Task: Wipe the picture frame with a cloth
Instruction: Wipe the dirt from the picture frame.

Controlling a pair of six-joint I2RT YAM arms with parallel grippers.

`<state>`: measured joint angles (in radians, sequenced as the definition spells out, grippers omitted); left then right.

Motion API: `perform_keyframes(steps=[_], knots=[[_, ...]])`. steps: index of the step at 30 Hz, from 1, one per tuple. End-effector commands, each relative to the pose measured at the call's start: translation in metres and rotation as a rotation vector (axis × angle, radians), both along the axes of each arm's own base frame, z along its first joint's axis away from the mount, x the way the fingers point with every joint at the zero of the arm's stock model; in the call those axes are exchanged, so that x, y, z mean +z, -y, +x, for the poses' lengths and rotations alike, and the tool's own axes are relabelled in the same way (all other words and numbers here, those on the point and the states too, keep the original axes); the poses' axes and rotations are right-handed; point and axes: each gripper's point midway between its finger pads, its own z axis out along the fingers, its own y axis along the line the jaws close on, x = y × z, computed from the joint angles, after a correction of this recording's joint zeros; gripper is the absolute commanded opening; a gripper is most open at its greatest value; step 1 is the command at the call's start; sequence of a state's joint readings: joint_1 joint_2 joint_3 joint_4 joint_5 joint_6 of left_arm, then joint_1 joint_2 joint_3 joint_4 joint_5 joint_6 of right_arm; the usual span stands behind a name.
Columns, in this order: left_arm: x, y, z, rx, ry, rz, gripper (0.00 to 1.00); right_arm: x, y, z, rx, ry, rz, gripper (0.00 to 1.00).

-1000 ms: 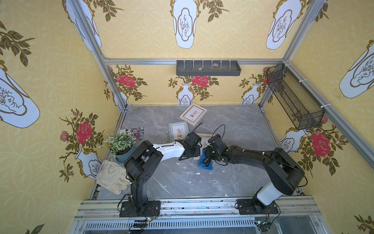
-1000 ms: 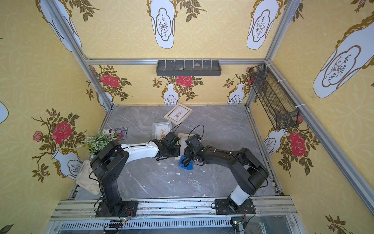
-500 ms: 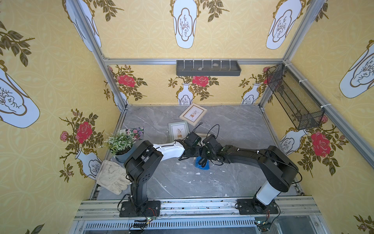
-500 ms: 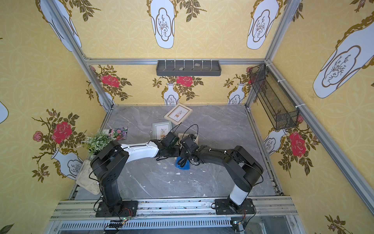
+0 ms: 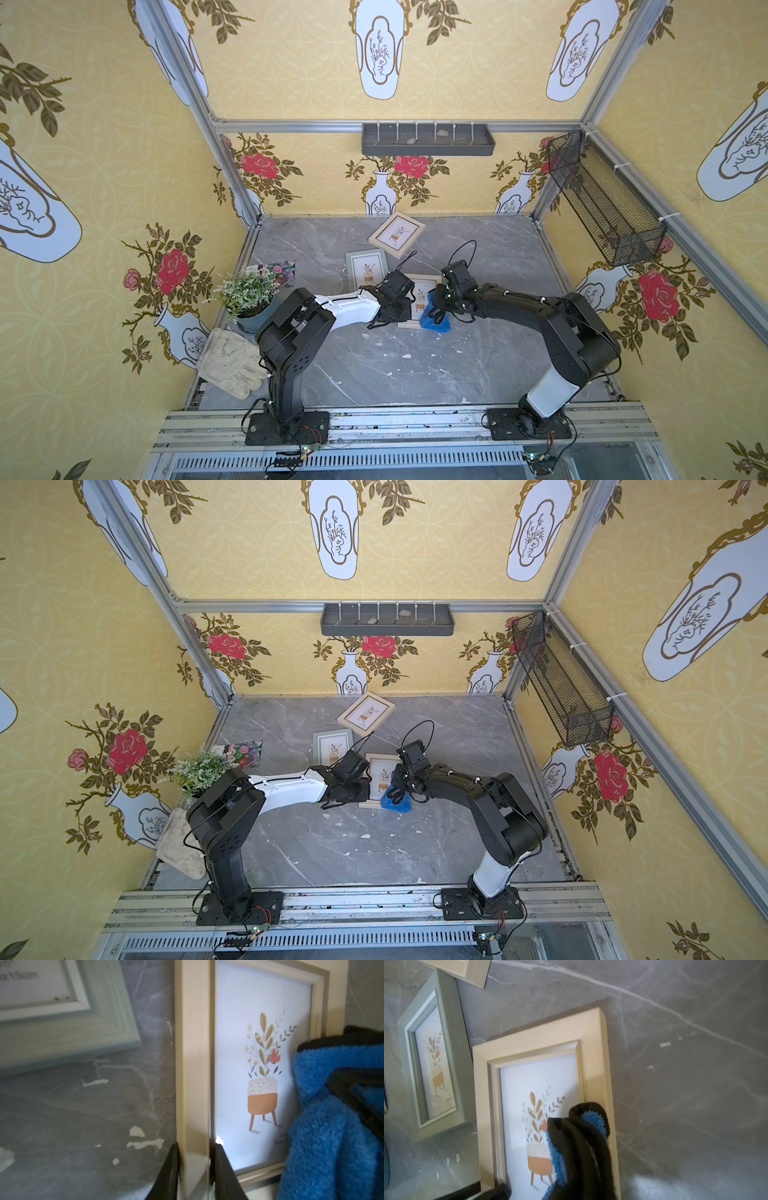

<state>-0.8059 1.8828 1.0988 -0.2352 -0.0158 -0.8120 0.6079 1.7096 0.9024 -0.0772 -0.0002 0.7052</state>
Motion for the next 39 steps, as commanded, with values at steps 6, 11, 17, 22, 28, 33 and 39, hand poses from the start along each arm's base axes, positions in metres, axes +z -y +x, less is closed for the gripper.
perform_keyframes(steps=[6,11,17,22,28,33,39], knots=[[-0.026,-0.035,-0.027,0.003,-0.116,0.160,0.05,-0.018,0.009,-0.046,0.108,-0.049,-0.174,0.00],[-0.027,-0.033,-0.027,0.000,-0.118,0.158,0.05,-0.024,0.001,-0.076,0.141,-0.070,-0.214,0.00],[-0.025,-0.033,-0.027,-0.006,-0.115,0.158,0.04,-0.015,0.028,-0.011,0.026,0.033,-0.236,0.00],[-0.024,-0.035,-0.027,-0.003,-0.113,0.161,0.04,-0.005,0.019,0.022,0.059,0.102,-0.247,0.00],[-0.025,-0.032,-0.026,-0.005,-0.115,0.155,0.05,-0.021,0.011,-0.042,0.116,0.012,-0.243,0.00],[-0.026,-0.031,-0.026,-0.011,-0.116,0.152,0.05,-0.031,0.009,-0.065,0.089,-0.040,-0.216,0.00],[-0.024,-0.032,-0.027,-0.006,-0.113,0.141,0.04,-0.011,0.030,0.011,0.010,0.062,-0.179,0.00]])
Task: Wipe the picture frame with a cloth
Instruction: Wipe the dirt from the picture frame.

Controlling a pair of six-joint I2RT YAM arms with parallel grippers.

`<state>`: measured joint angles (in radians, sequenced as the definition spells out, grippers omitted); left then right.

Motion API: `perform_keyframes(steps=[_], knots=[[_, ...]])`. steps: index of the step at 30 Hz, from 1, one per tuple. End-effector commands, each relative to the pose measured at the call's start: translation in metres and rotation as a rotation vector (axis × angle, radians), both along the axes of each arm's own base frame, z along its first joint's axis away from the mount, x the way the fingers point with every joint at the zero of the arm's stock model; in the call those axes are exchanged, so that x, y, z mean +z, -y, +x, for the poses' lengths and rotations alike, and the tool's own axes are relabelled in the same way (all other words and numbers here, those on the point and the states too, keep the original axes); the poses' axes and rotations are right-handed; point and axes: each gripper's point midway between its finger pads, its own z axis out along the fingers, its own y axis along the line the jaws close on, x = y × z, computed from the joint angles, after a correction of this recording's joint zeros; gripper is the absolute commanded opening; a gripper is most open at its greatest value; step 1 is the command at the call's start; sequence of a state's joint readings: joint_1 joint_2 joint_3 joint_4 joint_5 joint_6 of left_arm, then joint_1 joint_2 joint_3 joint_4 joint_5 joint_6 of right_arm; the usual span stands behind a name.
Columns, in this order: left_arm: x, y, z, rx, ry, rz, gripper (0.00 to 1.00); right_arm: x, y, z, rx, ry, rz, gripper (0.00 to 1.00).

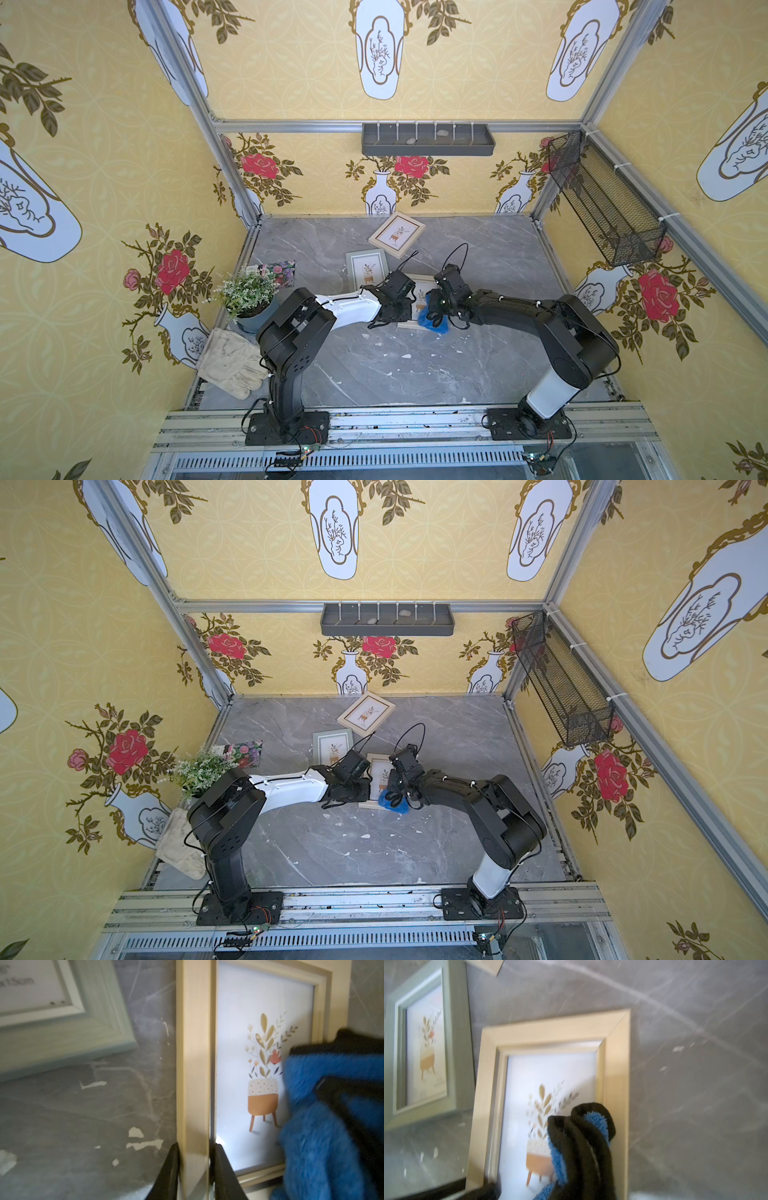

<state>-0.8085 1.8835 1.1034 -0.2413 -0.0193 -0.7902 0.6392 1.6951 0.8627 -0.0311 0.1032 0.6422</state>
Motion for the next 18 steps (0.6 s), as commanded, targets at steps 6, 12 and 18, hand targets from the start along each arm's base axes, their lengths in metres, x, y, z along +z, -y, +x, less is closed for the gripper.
perform_keyframes(steps=[6,12,18], knots=[[-0.022,-0.033,-0.027,0.019,-0.113,0.126,0.04,-0.016,0.017,0.017,0.011,-0.059,-0.061,0.00],[-0.022,-0.029,-0.026,0.014,-0.114,0.116,0.04,-0.026,0.006,-0.055,0.024,-0.149,-0.035,0.00],[-0.021,-0.030,-0.027,0.009,-0.113,0.117,0.04,-0.027,0.015,-0.033,-0.016,-0.133,-0.031,0.00]])
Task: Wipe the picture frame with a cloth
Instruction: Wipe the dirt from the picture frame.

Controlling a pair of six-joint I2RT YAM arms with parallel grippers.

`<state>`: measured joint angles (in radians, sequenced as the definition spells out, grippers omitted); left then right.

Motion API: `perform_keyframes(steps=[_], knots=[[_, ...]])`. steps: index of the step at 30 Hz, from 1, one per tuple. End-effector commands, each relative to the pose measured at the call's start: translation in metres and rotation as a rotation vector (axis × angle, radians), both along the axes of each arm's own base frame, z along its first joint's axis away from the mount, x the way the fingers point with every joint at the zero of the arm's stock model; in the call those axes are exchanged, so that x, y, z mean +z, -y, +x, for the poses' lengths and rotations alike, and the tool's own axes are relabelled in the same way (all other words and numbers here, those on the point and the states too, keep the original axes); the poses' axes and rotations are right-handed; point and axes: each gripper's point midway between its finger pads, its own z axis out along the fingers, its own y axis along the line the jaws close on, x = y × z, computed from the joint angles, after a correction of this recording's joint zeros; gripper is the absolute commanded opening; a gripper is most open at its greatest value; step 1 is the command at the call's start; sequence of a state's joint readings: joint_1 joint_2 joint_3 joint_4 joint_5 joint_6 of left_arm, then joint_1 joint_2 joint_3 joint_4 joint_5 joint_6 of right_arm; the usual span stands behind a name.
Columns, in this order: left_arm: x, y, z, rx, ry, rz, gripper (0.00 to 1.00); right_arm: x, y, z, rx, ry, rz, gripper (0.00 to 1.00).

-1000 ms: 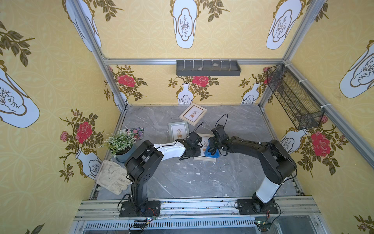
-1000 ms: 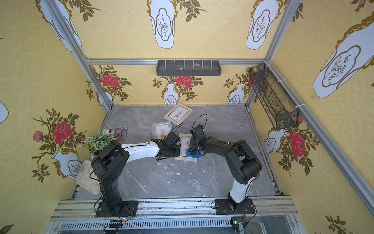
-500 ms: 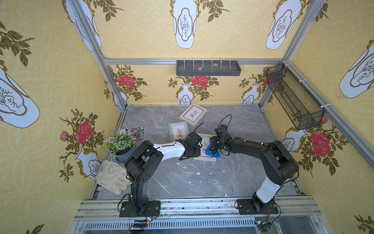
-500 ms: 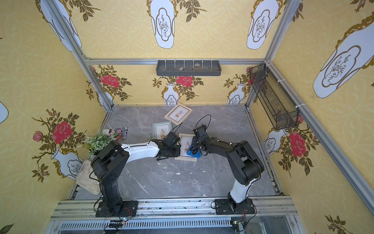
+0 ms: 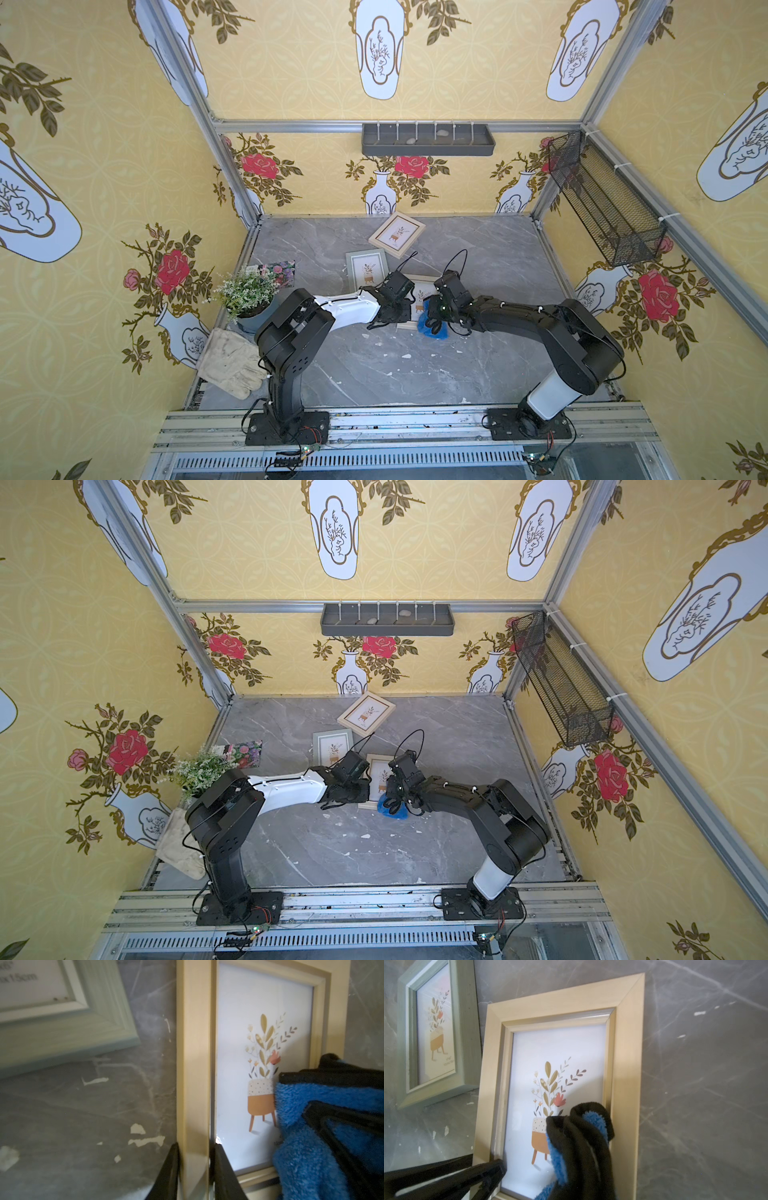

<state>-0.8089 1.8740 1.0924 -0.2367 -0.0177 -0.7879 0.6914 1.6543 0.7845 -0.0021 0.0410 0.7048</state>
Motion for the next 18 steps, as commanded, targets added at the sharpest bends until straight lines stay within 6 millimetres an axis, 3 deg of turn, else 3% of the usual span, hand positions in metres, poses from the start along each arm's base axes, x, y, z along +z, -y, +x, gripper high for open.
perform_keyframes(steps=[1,4,7,10,15,18], knots=[[-0.021,-0.028,-0.025,0.012,-0.114,0.118,0.04,-0.016,0.033,0.012,-0.054,-0.060,-0.094,0.00],[-0.020,-0.028,-0.025,0.014,-0.113,0.110,0.04,-0.011,0.040,0.051,-0.061,-0.022,-0.094,0.00],[-0.018,-0.026,-0.025,0.012,-0.110,0.100,0.04,-0.010,0.039,0.066,-0.053,-0.019,-0.104,0.00],[-0.016,-0.025,-0.024,0.010,-0.105,0.094,0.04,-0.008,0.027,0.047,-0.032,-0.035,-0.069,0.00],[-0.016,-0.022,-0.023,0.005,-0.100,0.080,0.04,-0.013,0.003,-0.004,0.011,-0.062,-0.052,0.00],[-0.016,-0.020,-0.023,-0.003,-0.101,0.076,0.04,-0.017,-0.003,-0.008,0.013,-0.064,-0.044,0.00]])
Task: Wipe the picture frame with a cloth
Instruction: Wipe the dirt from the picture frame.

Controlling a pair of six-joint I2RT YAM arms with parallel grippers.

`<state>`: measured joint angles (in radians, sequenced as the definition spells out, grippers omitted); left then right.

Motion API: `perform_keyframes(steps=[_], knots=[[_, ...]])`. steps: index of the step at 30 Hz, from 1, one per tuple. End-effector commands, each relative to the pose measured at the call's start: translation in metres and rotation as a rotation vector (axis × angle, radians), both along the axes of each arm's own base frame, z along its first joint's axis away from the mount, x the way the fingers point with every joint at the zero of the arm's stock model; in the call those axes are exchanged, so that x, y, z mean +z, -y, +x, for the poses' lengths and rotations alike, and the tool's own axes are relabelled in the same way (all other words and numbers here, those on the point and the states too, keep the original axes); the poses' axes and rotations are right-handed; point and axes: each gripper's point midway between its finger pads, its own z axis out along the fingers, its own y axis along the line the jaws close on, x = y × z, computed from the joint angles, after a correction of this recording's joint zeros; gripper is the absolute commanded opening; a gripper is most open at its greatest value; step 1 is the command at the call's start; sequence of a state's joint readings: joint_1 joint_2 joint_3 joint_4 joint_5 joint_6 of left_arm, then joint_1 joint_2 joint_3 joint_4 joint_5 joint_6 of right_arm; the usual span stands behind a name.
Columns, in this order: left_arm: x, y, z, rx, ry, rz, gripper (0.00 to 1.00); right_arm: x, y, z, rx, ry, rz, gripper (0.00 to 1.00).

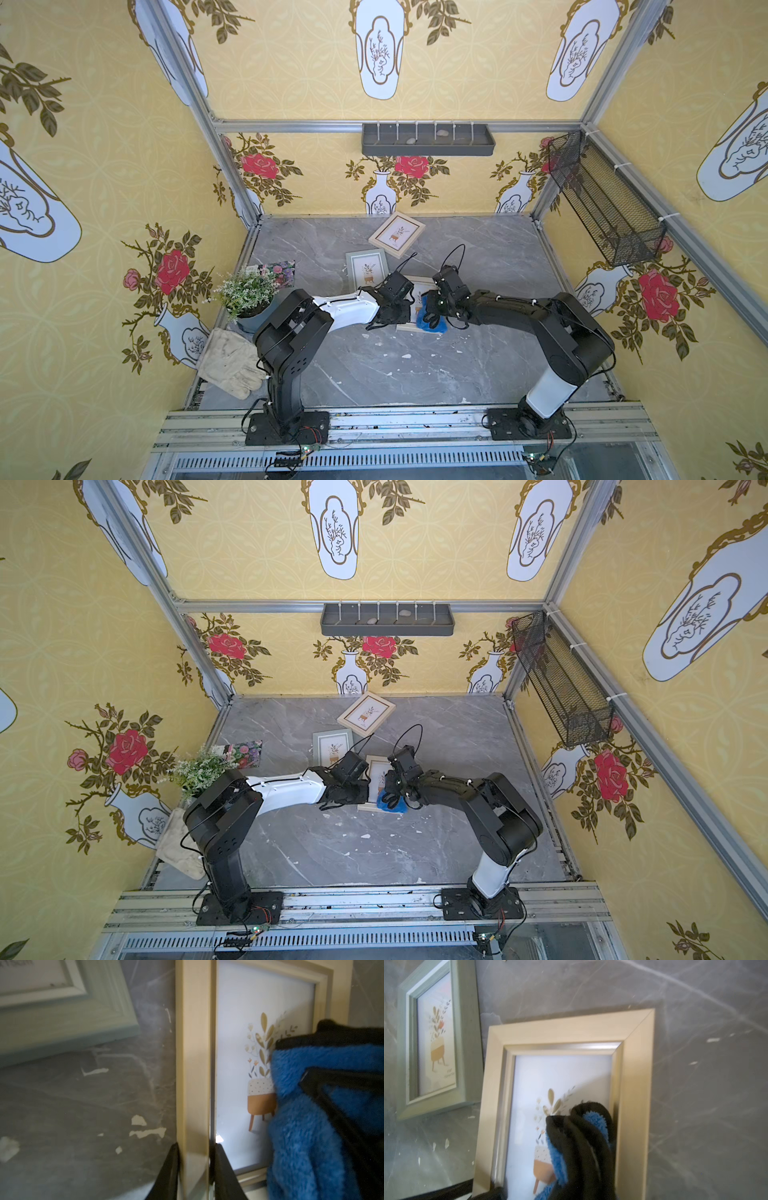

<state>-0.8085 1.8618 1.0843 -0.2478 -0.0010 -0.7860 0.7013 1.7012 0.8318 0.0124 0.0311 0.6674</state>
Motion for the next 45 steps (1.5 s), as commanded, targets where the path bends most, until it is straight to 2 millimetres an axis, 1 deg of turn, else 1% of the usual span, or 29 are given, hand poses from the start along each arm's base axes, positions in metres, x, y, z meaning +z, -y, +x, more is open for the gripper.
perform_keyframes(steps=[1,2,5,7,9,10,11,12,15,18,19,20,22,23,25,28,31,33,35,37,40,42,44,45], knots=[[-0.017,-0.019,-0.018,0.005,-0.086,0.081,0.04,-0.019,0.013,-0.009,-0.043,-0.078,-0.038,0.00],[-0.017,-0.019,-0.019,0.004,-0.086,0.079,0.04,-0.019,0.015,0.000,-0.052,-0.069,-0.033,0.00],[-0.016,-0.018,-0.019,0.003,-0.083,0.073,0.04,-0.015,0.022,0.037,-0.081,-0.033,0.014,0.00],[-0.015,-0.018,-0.019,0.003,-0.081,0.070,0.04,-0.008,0.020,0.062,-0.084,-0.007,0.036,0.00],[-0.015,-0.018,-0.019,0.002,-0.080,0.068,0.04,-0.005,0.014,0.076,-0.075,0.018,0.030,0.00],[-0.014,-0.018,-0.019,0.002,-0.079,0.066,0.04,-0.005,0.009,0.079,-0.067,0.022,0.035,0.00],[-0.014,-0.018,-0.018,0.003,-0.079,0.066,0.04,-0.006,0.006,0.079,-0.062,0.017,0.044,0.00],[-0.014,-0.017,-0.018,0.002,-0.078,0.065,0.04,-0.007,0.001,0.074,-0.052,0.007,0.048,0.00],[-0.013,-0.017,-0.017,0.001,-0.076,0.066,0.03,-0.010,-0.009,0.047,-0.024,-0.003,0.022,0.00],[-0.014,-0.017,-0.018,-0.001,-0.076,0.065,0.03,-0.015,-0.011,0.017,-0.008,-0.022,0.003,0.00],[-0.014,-0.018,-0.018,-0.002,-0.077,0.067,0.03,-0.018,-0.009,0.010,-0.005,-0.029,-0.004,0.00],[-0.015,-0.018,-0.019,-0.003,-0.078,0.070,0.03,-0.018,-0.008,0.008,-0.005,-0.029,-0.003,0.00],[-0.015,-0.019,-0.020,-0.003,-0.078,0.068,0.03,-0.015,-0.006,0.014,-0.006,-0.007,0.001,0.00],[-0.015,-0.019,-0.020,-0.002,-0.078,0.067,0.03,-0.011,-0.007,0.020,-0.003,0.009,0.006,0.00],[-0.014,-0.020,-0.020,-0.001,-0.074,0.066,0.03,-0.003,-0.008,0.040,0.002,0.051,0.028,0.00],[-0.014,-0.020,-0.020,0.001,-0.073,0.064,0.03,0.004,-0.011,0.066,-0.002,0.091,0.078,0.00],[-0.012,-0.020,-0.020,0.001,-0.071,0.059,0.02,0.007,-0.017,0.077,0.007,0.121,0.083,0.00],[-0.012,-0.020,-0.020,0.000,-0.069,0.058,0.02,0.003,-0.018,0.073,0.011,0.107,0.073,0.00],[-0.013,-0.020,-0.021,0.000,-0.071,0.060,0.02,-0.002,-0.021,0.061,0.023,0.091,0.062,0.00],[-0.013,-0.020,-0.020,-0.002,-0.070,0.059,0.03,-0.007,-0.027,0.037,0.048,0.070,0.041,0.00],[-0.013,-0.020,-0.020,-0.001,-0.069,0.058,0.02,-0.013,-0.028,0.010,0.064,0.045,0.017,0.00],[-0.013,-0.019,-0.020,-0.002,-0.069,0.057,0.02,-0.015,-0.026,0.006,0.059,0.042,0.010,0.00],[-0.012,-0.019,-0.020,-0.002,-0.067,0.054,0.02,-0.015,-0.027,0.012,0.056,0.053,0.013,0.00],[-0.012,-0.020,-0.021,-0.002,-0.067,0.054,0.02,-0.012,-0.029,0.018,0.060,0.068,0.016,0.00]])
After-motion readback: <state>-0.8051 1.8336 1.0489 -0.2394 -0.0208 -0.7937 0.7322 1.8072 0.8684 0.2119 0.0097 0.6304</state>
